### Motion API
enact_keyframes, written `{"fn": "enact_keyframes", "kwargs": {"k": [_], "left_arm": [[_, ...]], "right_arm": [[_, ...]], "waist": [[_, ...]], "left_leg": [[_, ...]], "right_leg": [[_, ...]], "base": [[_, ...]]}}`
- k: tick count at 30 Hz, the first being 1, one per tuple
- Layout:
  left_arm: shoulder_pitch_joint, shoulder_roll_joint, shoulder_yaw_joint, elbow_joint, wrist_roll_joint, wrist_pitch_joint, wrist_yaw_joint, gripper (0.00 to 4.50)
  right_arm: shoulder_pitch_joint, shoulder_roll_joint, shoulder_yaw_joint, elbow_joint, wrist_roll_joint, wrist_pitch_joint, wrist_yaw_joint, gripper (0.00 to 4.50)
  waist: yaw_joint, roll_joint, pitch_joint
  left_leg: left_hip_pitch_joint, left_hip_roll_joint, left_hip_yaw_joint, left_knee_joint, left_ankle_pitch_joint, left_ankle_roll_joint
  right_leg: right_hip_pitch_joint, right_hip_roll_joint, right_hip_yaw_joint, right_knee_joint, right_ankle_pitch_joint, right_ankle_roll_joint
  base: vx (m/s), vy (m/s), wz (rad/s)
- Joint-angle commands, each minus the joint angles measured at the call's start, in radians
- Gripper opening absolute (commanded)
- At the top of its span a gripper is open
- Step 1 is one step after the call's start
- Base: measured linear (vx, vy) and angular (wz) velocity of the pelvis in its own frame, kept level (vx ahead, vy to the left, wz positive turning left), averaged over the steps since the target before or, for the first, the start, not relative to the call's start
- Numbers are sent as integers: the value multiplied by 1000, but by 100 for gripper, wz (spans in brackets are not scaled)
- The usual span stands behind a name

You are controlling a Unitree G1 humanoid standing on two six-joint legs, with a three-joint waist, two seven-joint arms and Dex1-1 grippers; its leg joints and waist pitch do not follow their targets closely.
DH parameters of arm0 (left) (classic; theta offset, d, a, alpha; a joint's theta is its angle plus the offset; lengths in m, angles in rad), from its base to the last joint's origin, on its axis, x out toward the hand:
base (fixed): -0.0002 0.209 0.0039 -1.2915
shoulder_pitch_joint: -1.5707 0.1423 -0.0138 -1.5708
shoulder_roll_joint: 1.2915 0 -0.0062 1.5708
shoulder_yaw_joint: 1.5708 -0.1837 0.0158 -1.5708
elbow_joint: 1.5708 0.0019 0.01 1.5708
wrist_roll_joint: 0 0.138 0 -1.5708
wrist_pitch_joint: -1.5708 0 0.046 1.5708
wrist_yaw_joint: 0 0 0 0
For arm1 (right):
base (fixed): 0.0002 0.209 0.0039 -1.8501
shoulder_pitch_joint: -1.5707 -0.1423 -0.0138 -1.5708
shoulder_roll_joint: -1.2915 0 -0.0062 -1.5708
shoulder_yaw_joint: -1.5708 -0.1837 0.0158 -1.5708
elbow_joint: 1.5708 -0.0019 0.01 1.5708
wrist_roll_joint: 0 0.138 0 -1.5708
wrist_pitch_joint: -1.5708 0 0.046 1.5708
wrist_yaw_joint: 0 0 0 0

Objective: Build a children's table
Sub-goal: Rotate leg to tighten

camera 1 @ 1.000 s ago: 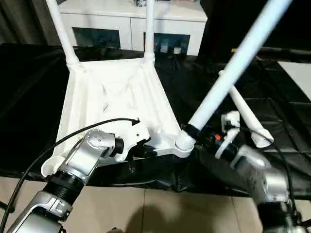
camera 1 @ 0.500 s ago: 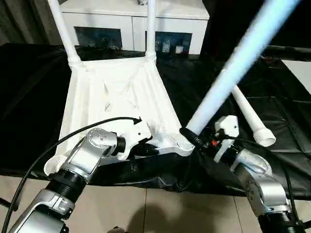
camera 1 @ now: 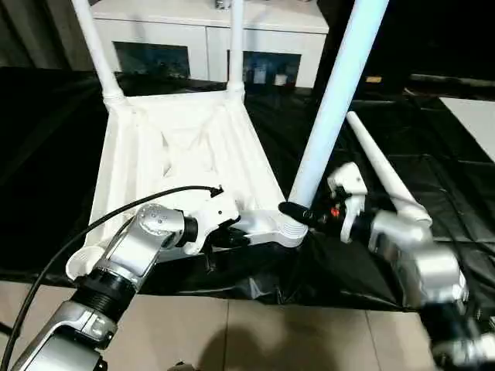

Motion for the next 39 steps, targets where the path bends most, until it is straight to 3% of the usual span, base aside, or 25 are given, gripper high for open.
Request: {"fn": "enact_keyframes", "kwargs": {"k": [1,9,10,11,17,19,20,23,24,25,26,27,28,29,30,31,32,33,34,35,36,37,39], "left_arm": [[-25,0,40,-28,-3,-19,39,0],[-12,10,42,-26,12,-43,58,0],[-8,15,46,-26,13,-46,60,0],[-6,16,47,-26,13,-46,62,0],[0,7,85,4,14,-18,129,0],[-4,-24,108,28,18,20,202,0],[-4,-58,112,39,30,56,266,0],[-17,-131,129,50,26,129,363,0],[-19,-139,130,52,25,136,373,0],[-42,-198,142,70,20,172,443,0],[-59,-233,148,85,18,189,483,0],[-59,-233,148,85,18,189,483,0],[-89,-299,164,111,9,211,546,0],[-103,-328,173,121,2,220,571,0],[-113,-351,186,125,-9,226,590,0],[-147,-427,226,140,-39,248,652,0],[-147,-427,226,140,-39,248,652,0],[-168,-459,235,154,-36,247,690,0],[-185,-480,239,168,-27,244,720,0],[-187,-481,240,169,-26,243,723,0],[-190,-485,243,173,-24,241,732,0],[-188,-483,245,171,-20,241,742,0],[-185,-480,246,167,-19,243,743,0]], "right_arm": [[37,-11,68,127,-59,73,20,186],[51,-3,73,158,-79,47,-5,186],[53,9,65,169,-84,35,-35,186],[53,12,63,172,-85,32,-43,186],[24,84,0,272,-121,-8,-238,186],[2,127,-31,325,-126,-16,-344,186],[-25,167,-47,376,-133,-29,-437,186],[-80,224,-67,465,-137,-49,-554,186],[-86,230,-69,475,-137,-51,-566,186],[-131,266,-87,541,-129,-69,-633,186],[-157,282,-96,578,-127,-85,-673,186],[-157,282,-96,578,-127,-85,-673,186],[-203,308,-119,645,-121,-113,-748,186],[-223,319,-131,675,-115,-123,-781,186],[-235,325,-142,692,-109,-130,-799,186],[-274,346,-174,757,-96,-157,-866,186],[-274,346,-174,757,-96,-157,-866,186],[-294,355,-176,788,-104,-182,-893,186],[-312,363,-176,817,-112,-202,-917,186],[-314,364,-176,819,-114,-204,-920,186],[-320,366,-174,826,-118,-212,-928,186],[-338,379,-177,841,-120,-241,-923,186],[-344,383,-179,847,-122,-251,-921,186]], "waist": [[-2,0,-45],[-4,-4,-47],[-4,5,-46],[-4,5,-46],[-19,4,-40],[-38,4,-37],[-44,9,-36],[-67,11,-34],[-81,26,-27],[-89,23,-26],[-92,35,-23],[-95,39,-17],[-90,41,-22],[-81,36,-19],[-51,39,-16],[-64,-38,-3],[-77,-33,-1],[-74,-29,-7],[-73,-8,-26],[-63,8,-41],[-67,16,-43],[-67,0,-30],[-69,-8,-27]], "left_leg": [[10,24,-8,-81,-308,-5],[12,25,-11,-82,-335,-10],[15,25,-12,-82,-350,-14],[15,25,-12,-82,-350,-14],[14,21,-22,-86,-429,-34],[16,17,-29,-86,-477,-48],[19,16,-36,-86,-505,-51],[17,16,-46,-92,-566,-55],[38,19,-53,-95,-650,-46],[40,21,-55,-97,-679,-43],[42,27,-64,-107,-738,-45],[41,36,-62,-125,-788,-44],[23,56,-63,-154,-839,-45],[6,65,-53,-181,-853,-45],[6,69,-16,-210,-856,-45],[188,-43,23,40,-600,-27],[185,-62,13,93,-476,0],[106,-40,-7,51,-390,20],[7,5,-36,-35,-372,22],[17,24,-48,-56,-396,17],[39,34,-54,-74,-430,16],[42,21,-37,-75,-433,16],[44,15,-32,-73,-442,19]], "right_leg": [[30,-62,43,-97,-410,-147],[29,-62,42,-99,-429,-140],[25,-62,42,-101,-435,-141],[25,-62,42,-101,-435,-141],[20,-64,33,-112,-561,-105],[18,-65,22,-121,-640,-78],[19,-66,14,-128,-677,-62],[28,-63,-8,-138,-687,-45],[23,-61,-31,-156,-662,-53],[28,-59,-41,-160,-650,-50],[41,-56,-57,-155,-603,-51],[45,-46,-62,-143,-567,-58],[81,-46,-53,-87,-453,-76],[93,-40,-44,-45,-410,-83],[85,-30,-22,6,-361,-103],[-122,-61,-63,-260,-907,-14],[-114,-104,-65,-270,-1023,6],[-17,-147,-50,-239,-1013,25],[89,-123,-75,-158,-798,59],[88,-107,-68,-139,-650,49],[62,-100,-61,-128,-441,-15],[42,-94,-55,-133,-394,-94],[38,-93,-54,-138,-461,-97]], "base": [[0,0,0],[0,0,0],[0,0,0],[0,0,0],[0,0,0],[0,0,0],[0,0,0],[-42,42,-22],[-44,50,-15],[0,0,0],[0,0,0],[0,0,0],[-63,21,1],[-63,21,1],[-63,-33,14],[53,-76,22],[53,-76,22],[103,39,-24],[119,114,-42],[119,114,-42],[79,32,-4],[0,0,0],[0,0,0]]}}
